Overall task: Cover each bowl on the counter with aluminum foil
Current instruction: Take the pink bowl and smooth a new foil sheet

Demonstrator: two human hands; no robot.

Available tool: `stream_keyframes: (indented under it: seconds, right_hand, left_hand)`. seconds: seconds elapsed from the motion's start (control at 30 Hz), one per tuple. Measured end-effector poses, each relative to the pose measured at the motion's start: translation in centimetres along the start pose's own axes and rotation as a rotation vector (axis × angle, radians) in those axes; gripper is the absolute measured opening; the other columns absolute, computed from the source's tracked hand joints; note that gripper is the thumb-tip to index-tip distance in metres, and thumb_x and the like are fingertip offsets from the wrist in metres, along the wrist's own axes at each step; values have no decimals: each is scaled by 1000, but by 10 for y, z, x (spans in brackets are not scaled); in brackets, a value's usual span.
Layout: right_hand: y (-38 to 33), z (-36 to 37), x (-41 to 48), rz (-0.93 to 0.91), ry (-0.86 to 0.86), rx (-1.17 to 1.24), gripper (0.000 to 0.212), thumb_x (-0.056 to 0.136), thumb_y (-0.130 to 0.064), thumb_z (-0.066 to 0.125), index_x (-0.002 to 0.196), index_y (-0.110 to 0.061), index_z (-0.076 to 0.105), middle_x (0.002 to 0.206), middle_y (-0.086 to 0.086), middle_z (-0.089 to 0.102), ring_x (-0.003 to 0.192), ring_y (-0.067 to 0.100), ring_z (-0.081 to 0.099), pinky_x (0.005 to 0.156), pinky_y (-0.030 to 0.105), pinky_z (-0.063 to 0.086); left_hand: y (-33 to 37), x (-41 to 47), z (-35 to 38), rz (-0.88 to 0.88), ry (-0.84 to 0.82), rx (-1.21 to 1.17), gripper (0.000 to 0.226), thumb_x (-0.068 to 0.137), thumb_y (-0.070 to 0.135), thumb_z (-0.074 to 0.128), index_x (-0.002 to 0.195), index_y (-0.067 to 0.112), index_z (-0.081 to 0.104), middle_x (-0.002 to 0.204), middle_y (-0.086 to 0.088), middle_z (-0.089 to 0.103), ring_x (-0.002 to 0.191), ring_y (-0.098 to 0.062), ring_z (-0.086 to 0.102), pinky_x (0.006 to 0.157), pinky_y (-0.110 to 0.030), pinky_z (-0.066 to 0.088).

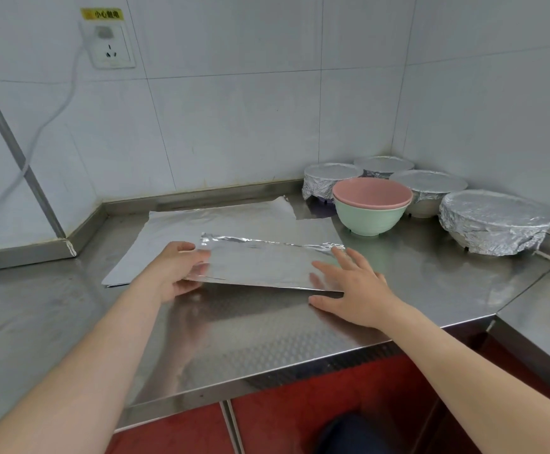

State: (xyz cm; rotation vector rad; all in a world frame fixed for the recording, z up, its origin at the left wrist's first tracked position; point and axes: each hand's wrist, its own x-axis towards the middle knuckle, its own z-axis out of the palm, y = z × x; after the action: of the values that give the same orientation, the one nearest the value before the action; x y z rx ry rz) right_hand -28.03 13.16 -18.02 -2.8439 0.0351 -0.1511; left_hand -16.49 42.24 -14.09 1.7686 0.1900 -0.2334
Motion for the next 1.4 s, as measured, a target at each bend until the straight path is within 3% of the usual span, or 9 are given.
stream_keyframes:
  seconds: [0.13,0.3,0.43,0.63,0.77,0.9,1.07,1.23,1.4]
  right_hand:
    - [2,3,0,3,16,-7,65,83,-70,49,142,-49,34,161,-11,10,148,14,-1,110,52,23]
    - [-3,3,1,29,54,-32,57,90,-60,47,143,-44,36,160,-9,17,147,15,5,109,50,25]
    - [-10,8,5,9,138,-2,43,96,-46,47,138,-40,45,156,-4,29,146,17,12,105,50,35]
    - [-41,15,33,-61,195,23,44,97,-34,47,141,-33,45,153,-2,35,144,17,17,104,51,39]
    - [-45,-1,52,-22,229,-50,52,93,-29,51,144,-32,39,151,-4,34,143,17,17,104,51,37]
    - [-25,-33,72,76,361,-140,50,92,-23,49,142,-23,40,146,1,38,140,20,22,97,47,35]
    - [10,-64,100,276,327,-262,44,97,-23,42,139,-12,36,142,8,43,137,26,26,98,51,32]
    - [32,-77,110,283,263,-391,23,89,-8,50,106,-12,64,98,11,67,96,32,59,84,39,37]
    - [50,-80,122,187,332,-284,18,90,-12,53,99,-10,68,89,10,68,80,31,64,60,29,41]
  left_hand:
    - [-1,-5,10,110,-112,86,69,85,-8,62,126,41,36,77,-10,60,54,-16,57,61,-29,54]
    - [15,-6,20,422,-35,232,49,85,-13,53,107,28,68,114,-3,59,66,-22,64,73,-32,56]
    - [22,-3,5,470,22,167,37,90,-6,54,111,22,67,77,-8,59,55,-15,53,59,-24,51]
    - [1,21,-40,377,154,121,46,87,-14,51,123,13,60,85,-9,59,41,-11,51,41,-23,48]
    - [-13,40,-57,282,270,192,51,77,-14,54,121,11,62,86,-18,64,56,-30,59,61,-42,55]
    - [-15,49,-58,219,325,569,45,64,3,60,108,9,63,101,-19,66,91,-37,64,77,-39,55]
    - [-11,40,-36,266,483,1064,74,72,9,59,140,24,32,150,-11,20,137,-31,18,104,-44,31]
    - [16,34,60,702,198,984,58,84,4,52,138,25,46,156,-4,23,139,-26,18,108,-36,29]
    - [47,30,166,957,-94,846,37,87,11,55,123,20,62,137,3,48,123,-19,46,100,-30,38]
